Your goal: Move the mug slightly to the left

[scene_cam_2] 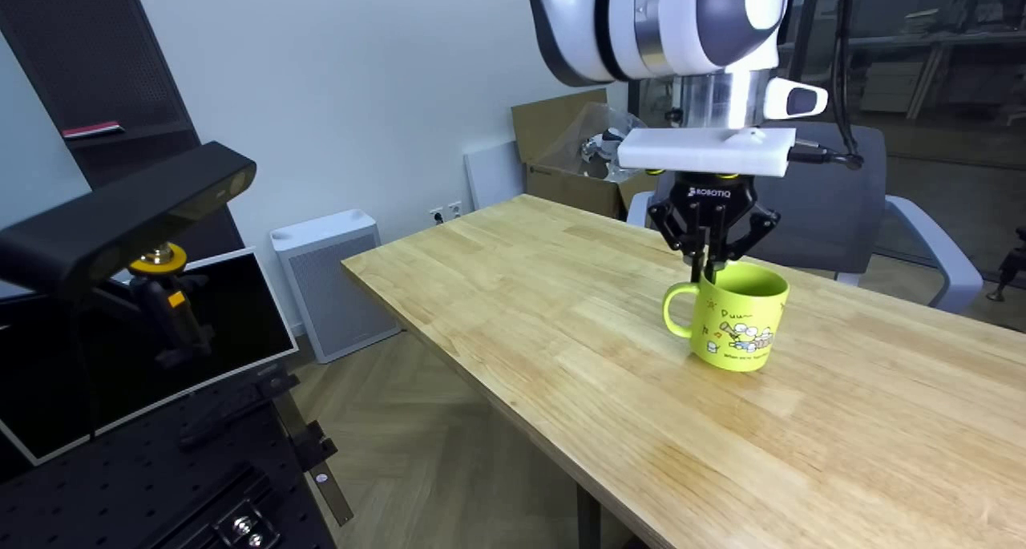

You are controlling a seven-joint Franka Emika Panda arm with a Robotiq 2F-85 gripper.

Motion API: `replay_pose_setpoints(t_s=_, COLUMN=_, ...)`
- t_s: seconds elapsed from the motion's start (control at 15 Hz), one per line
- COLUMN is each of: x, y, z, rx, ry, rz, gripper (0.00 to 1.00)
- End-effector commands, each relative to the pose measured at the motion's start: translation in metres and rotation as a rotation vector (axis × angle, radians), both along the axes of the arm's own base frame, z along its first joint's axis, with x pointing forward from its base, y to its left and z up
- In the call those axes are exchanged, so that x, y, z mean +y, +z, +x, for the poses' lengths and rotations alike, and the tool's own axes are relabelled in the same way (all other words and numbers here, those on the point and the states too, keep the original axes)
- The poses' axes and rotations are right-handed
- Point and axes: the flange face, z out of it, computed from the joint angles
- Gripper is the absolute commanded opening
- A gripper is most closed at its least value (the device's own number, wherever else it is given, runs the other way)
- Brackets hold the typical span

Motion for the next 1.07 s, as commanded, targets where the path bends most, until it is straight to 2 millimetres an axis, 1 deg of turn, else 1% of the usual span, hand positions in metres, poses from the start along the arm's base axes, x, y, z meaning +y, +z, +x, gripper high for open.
replay_pose_setpoints(t_s=0.0, x=0.004, y=-0.001, z=-0.001, rx=0.004, ry=-0.017, rz=-0.039, gripper=0.03)
replay_pose_setpoints(t_s=0.4, x=0.001, y=-0.017, z=-0.005, rx=0.025, ry=-0.019, rz=-0.066, gripper=0.03)
replay_pose_setpoints(t_s=0.73, x=-0.001, y=-0.019, z=-0.005, rx=0.024, ry=-0.029, rz=-0.08, gripper=0.03)
replay_pose_setpoints(t_s=0.8, x=-0.001, y=-0.02, z=-0.005, rx=0.027, ry=-0.032, rz=-0.083, gripper=0.36)
replay_pose_setpoints(t_s=0.87, x=-0.002, y=-0.02, z=-0.005, rx=0.028, ry=-0.034, rz=-0.087, gripper=0.36)
replay_pose_setpoints(t_s=1.0, x=-0.006, y=-0.021, z=-0.005, rx=0.031, ry=-0.044, rz=-0.092, gripper=0.49)
